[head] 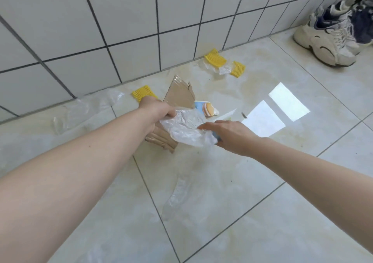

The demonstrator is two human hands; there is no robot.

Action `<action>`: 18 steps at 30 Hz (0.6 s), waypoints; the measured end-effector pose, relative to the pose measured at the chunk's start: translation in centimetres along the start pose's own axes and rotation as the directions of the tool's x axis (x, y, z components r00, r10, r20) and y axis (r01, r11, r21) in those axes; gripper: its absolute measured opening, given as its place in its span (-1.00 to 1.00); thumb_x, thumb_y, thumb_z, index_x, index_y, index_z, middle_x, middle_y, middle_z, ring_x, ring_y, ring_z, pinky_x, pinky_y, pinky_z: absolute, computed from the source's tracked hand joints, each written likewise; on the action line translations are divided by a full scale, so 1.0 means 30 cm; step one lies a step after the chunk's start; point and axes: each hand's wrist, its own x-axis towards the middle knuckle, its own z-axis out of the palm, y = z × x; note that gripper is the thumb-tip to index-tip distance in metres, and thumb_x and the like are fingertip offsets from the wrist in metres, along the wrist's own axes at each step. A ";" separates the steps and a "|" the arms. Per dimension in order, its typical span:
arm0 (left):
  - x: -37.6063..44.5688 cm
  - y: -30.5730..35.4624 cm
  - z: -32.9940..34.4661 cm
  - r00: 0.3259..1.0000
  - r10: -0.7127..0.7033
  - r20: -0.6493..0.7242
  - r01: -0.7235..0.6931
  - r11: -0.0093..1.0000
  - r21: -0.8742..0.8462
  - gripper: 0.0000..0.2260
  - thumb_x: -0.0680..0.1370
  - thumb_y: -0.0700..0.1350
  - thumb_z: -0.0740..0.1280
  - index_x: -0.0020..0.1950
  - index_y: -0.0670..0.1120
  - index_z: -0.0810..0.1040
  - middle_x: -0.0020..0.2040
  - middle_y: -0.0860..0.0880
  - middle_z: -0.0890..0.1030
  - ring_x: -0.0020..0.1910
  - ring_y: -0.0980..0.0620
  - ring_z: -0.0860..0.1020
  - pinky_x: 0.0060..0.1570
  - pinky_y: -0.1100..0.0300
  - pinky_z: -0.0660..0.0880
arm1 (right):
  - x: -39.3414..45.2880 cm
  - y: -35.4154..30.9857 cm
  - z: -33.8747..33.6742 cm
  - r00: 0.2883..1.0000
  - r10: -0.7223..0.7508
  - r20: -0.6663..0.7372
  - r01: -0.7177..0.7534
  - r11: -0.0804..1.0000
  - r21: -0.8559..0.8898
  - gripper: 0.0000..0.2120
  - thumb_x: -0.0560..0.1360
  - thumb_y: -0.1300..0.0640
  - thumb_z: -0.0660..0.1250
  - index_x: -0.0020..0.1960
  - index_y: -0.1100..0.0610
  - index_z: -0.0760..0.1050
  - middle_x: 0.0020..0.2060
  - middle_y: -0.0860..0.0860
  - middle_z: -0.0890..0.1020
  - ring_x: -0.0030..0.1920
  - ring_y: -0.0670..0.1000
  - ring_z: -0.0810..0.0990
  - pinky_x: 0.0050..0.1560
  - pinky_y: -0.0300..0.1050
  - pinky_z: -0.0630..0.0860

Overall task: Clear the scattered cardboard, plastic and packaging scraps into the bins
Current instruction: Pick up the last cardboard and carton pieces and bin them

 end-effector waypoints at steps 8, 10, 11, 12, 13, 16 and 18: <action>-0.127 -0.112 -0.319 0.996 -0.071 -0.061 0.061 0.987 -0.148 -0.45 0.24 -0.01 0.60 0.16 -0.10 0.53 0.00 -0.08 0.67 -0.11 -0.03 0.66 -0.13 0.11 0.59 | -0.027 -0.167 0.013 0.994 -0.051 0.093 0.058 0.995 -0.079 -0.30 0.53 0.13 0.25 0.50 -0.23 -0.04 -0.13 -0.01 0.53 -0.14 0.11 0.50 -0.13 -0.04 0.41; -0.156 -0.149 -0.404 0.992 -0.052 -0.115 0.036 0.990 -0.139 -0.57 0.36 -0.08 0.54 0.18 -0.10 0.53 -0.01 -0.06 0.66 -0.15 0.01 0.64 -0.22 0.18 0.56 | -0.036 -0.178 0.015 0.986 -0.009 0.164 0.038 0.985 -0.170 -0.11 0.51 0.15 0.29 0.51 -0.16 -0.31 -0.31 0.00 0.44 -0.26 0.11 0.45 -0.22 -0.07 0.38; -0.169 -0.167 -0.444 0.989 -0.046 -0.138 0.028 0.990 -0.136 -0.61 0.38 -0.09 0.53 0.15 -0.10 0.54 -0.03 -0.05 0.67 -0.18 0.02 0.63 -0.22 0.18 0.56 | -0.036 -0.170 0.012 0.980 0.038 0.194 0.004 0.978 -0.209 -0.06 0.50 0.15 0.32 0.51 -0.10 -0.36 -0.32 0.01 0.42 -0.25 0.12 0.47 -0.22 -0.07 0.39; -0.186 -0.185 -0.493 0.985 -0.041 -0.169 0.016 0.990 -0.142 -0.64 0.38 -0.08 0.53 0.12 -0.09 0.56 -0.06 -0.04 0.67 -0.20 0.03 0.63 -0.19 0.17 0.56 | -0.029 -0.167 0.003 0.969 0.094 0.230 -0.039 0.971 -0.236 -0.05 0.49 0.13 0.34 0.52 -0.03 -0.35 -0.26 0.04 0.45 -0.20 0.14 0.50 -0.20 -0.06 0.41; -0.195 -0.198 -0.527 0.981 -0.040 -0.192 0.012 0.989 -0.144 -0.66 0.37 -0.04 0.54 0.08 -0.08 0.57 -0.07 -0.03 0.67 -0.20 0.03 0.63 -0.14 0.15 0.58 | -0.024 -0.156 -0.011 0.952 0.152 0.264 -0.081 0.962 -0.260 -0.06 0.48 0.10 0.37 0.54 0.02 -0.29 -0.14 0.08 0.49 -0.10 0.15 0.53 -0.17 -0.05 0.42; -0.203 -0.212 -0.591 0.970 -0.064 -0.233 0.036 0.992 -0.123 -0.52 0.31 0.21 0.52 0.05 -0.09 0.57 -0.03 -0.04 0.67 -0.09 -0.03 0.65 0.01 0.07 0.59 | 0.014 -0.123 -0.046 0.916 0.286 0.281 -0.226 0.947 -0.228 -0.25 0.44 -0.04 0.40 0.50 0.03 0.10 0.14 0.13 0.50 0.03 0.13 0.50 -0.11 -0.08 0.44; -0.193 -0.204 -0.614 0.970 -0.050 -0.236 0.031 0.996 -0.082 -0.47 0.33 0.33 0.43 0.03 -0.09 0.57 -0.04 -0.04 0.65 -0.08 -0.05 0.63 -0.05 0.09 0.56 | 0.063 -0.124 -0.062 0.921 0.322 0.221 -0.309 0.947 -0.091 -0.43 0.42 -0.09 0.41 0.35 0.03 0.34 0.05 0.13 0.52 -0.05 0.12 0.49 -0.16 -0.11 0.43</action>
